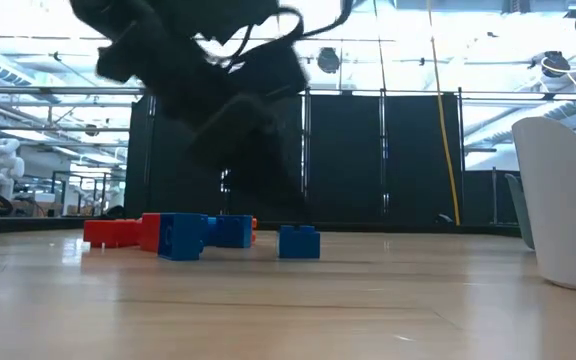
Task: Sort blocks by size
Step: Put the small square blue game piece into the white bin
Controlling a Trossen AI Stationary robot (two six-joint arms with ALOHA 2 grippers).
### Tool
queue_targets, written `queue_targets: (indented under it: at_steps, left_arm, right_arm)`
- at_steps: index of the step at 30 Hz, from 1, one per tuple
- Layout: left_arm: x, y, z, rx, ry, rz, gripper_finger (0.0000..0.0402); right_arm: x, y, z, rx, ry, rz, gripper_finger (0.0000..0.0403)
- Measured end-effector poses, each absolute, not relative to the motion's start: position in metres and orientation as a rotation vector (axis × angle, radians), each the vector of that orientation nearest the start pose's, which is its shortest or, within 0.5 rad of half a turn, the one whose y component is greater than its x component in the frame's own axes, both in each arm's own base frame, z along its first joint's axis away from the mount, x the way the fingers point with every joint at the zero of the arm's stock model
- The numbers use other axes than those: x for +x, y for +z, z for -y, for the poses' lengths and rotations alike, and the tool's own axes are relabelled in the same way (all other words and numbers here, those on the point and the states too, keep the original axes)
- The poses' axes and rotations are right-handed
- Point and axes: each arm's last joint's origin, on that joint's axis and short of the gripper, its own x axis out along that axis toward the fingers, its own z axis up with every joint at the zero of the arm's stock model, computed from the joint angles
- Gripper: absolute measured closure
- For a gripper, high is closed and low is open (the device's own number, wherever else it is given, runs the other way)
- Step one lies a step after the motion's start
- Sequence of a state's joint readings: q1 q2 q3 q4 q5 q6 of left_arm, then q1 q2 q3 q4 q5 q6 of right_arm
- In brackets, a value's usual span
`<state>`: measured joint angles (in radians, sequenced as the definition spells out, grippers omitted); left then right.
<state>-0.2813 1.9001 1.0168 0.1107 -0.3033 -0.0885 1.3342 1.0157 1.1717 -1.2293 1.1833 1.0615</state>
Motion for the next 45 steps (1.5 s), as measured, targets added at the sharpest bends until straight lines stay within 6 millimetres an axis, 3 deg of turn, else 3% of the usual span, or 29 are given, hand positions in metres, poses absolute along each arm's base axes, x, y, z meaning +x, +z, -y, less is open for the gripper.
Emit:
queue_targets:
  at_steps: [7, 18, 26, 33, 37, 43, 45]
  left_arm:
    - [0.355, 0.128, 0.103, 0.015, 0.015, -0.708, 0.0118]
    - [0.353, 0.136, 0.113, 0.019, 0.019, -0.655, 0.0118]
    - [0.350, 0.120, 0.123, 0.043, 0.013, -0.695, 0.0118]
    - [0.355, 0.100, 0.118, 0.040, 0.022, -0.725, 0.0121]
    - [0.356, 0.099, 0.116, 0.033, 0.012, -0.731, 0.0151]
    - [0.355, 0.098, 0.117, 0.021, -0.025, -0.751, 0.0253]
    - [0.355, 0.098, 0.117, 0.022, -0.025, -0.752, 0.0260]
  right_arm:
    - [0.061, 0.356, -0.141, 0.029, -0.049, -0.336, 0.0232]
    - [0.061, 0.356, -0.140, 0.027, -0.049, -0.336, 0.0232]
    - [0.061, 0.356, -0.140, 0.025, -0.049, -0.337, 0.0232]
    - [0.062, 0.356, -0.140, 0.024, -0.057, -0.321, 0.0232]
    - [0.062, 0.356, -0.140, 0.032, -0.059, -0.321, 0.0232]
    - [0.062, 0.356, -0.140, 0.048, -0.062, -0.320, 0.0232]
    - [0.062, 0.356, -0.140, 0.049, -0.062, -0.320, 0.0232]
